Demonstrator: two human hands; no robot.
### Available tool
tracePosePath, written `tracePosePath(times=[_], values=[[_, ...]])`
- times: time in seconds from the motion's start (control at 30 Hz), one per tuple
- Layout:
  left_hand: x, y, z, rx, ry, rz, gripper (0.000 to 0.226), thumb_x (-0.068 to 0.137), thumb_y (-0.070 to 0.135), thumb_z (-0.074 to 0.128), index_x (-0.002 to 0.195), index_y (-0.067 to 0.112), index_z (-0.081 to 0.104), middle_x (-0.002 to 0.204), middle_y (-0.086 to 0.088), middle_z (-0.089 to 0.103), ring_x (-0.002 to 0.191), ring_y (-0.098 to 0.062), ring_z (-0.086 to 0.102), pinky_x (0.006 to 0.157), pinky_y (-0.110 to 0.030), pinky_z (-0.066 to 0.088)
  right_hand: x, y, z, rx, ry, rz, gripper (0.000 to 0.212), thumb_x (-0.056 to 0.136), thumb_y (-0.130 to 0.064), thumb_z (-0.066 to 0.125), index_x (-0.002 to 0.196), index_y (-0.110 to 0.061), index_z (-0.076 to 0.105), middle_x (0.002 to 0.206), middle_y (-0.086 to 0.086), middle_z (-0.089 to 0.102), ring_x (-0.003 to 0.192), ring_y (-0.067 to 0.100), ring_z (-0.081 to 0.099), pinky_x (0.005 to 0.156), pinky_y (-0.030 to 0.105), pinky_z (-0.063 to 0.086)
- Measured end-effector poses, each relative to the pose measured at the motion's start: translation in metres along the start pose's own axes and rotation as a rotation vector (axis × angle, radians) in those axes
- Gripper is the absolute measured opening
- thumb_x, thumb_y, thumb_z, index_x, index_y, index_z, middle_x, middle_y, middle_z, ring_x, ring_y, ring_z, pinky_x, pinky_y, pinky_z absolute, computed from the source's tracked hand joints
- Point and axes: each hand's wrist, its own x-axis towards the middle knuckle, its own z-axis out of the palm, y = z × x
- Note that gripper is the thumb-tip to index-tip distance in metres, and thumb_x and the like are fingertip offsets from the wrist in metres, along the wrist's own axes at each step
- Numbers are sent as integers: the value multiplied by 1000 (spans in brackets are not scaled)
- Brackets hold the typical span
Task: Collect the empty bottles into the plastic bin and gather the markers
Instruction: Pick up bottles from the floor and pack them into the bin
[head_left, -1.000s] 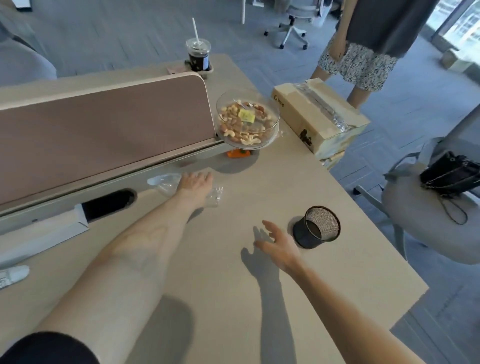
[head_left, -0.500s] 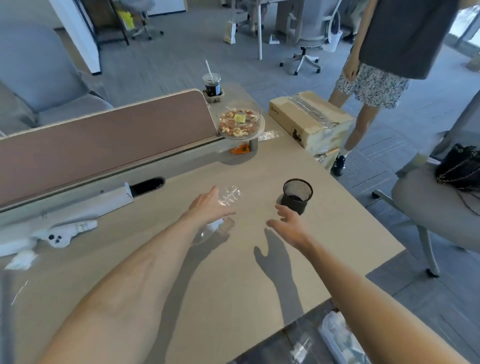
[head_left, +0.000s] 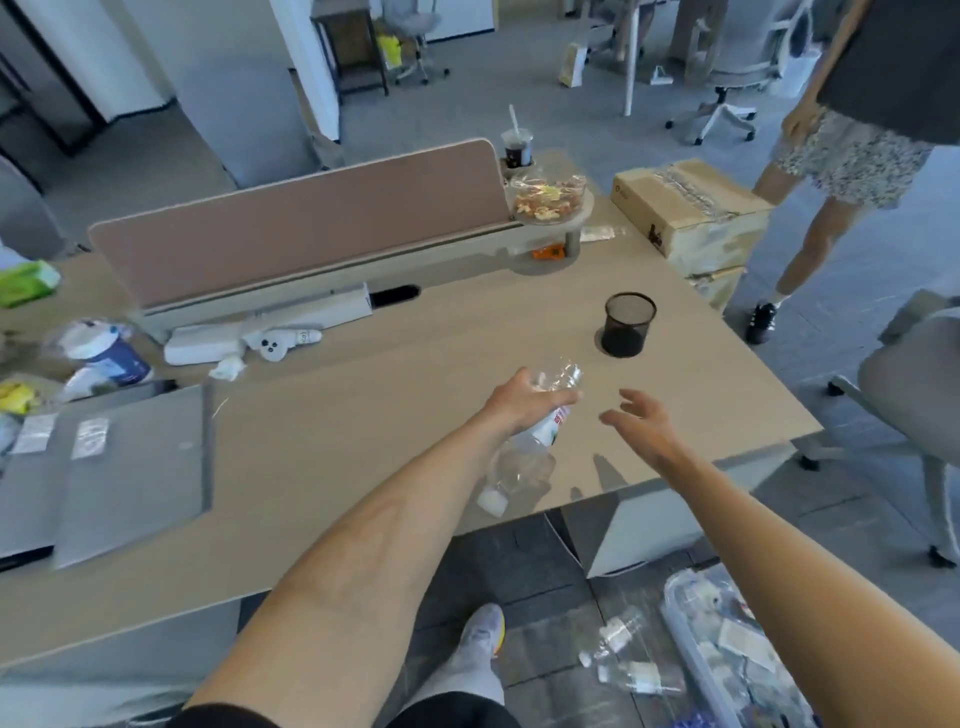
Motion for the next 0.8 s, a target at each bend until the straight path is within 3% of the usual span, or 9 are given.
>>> tracePosePath(times=[0.1, 0.23, 0.37, 0.57, 0.63, 0.73, 0.8], values=[[0, 9, 36, -9, -83, -11, 91, 72, 65, 70, 144, 20, 36, 146, -3, 45, 129, -26, 48, 97, -36, 42, -24, 30, -22, 43, 69, 69, 63, 91, -21, 61, 148, -13, 35, 148, 12, 41, 131, 26, 44, 97, 33, 39], [4, 17, 98, 34, -245, 3, 101, 66, 63, 76, 144, 19, 31, 141, -4, 49, 124, -25, 51, 104, -41, 44, -53, 74, -51, 36, 171, 150, 63, 90, -27, 60, 148, -16, 38, 144, 7, 48, 130, 24, 47, 103, 35, 38], [12, 16, 166, 124, -458, 46, 100, 71, 54, 77, 145, 15, 22, 142, -8, 45, 125, -26, 49, 105, -42, 42, -78, 128, -72, 78, 302, 302, 63, 87, -30, 59, 147, -19, 39, 142, 7, 51, 126, 25, 51, 104, 44, 44], [35, -10, 260, 309, -705, 45, 89, 82, 47, 71, 141, 11, 15, 133, -14, 45, 109, -25, 50, 88, -35, 41, -108, 224, -80, 202, 508, 592, 59, 90, -23, 59, 145, -14, 42, 141, 11, 52, 120, 27, 55, 102, 37, 42], [45, -27, 285, 346, -750, 19, 95, 82, 48, 71, 144, 8, 11, 134, -17, 45, 112, -26, 51, 90, -35, 42, -114, 255, -79, 230, 544, 673, 59, 91, -22, 60, 146, -13, 41, 142, 12, 51, 126, 28, 51, 104, 37, 39], [63, -58, 318, 357, -771, -29, 113, 75, 55, 72, 149, 8, 2, 146, -20, 37, 130, -32, 44, 107, -42, 39, -111, 299, -79, 239, 561, 724, 57, 92, -23, 60, 146, -16, 42, 141, 11, 54, 125, 28, 52, 104, 37, 39], [75, -80, 335, 374, -743, -27, 103, 77, 56, 70, 145, 8, 10, 137, -17, 43, 120, -29, 50, 101, -41, 43, -100, 327, -76, 242, 560, 734, 57, 92, -25, 59, 145, -16, 42, 140, 10, 54, 124, 28, 52, 104, 38, 39]])
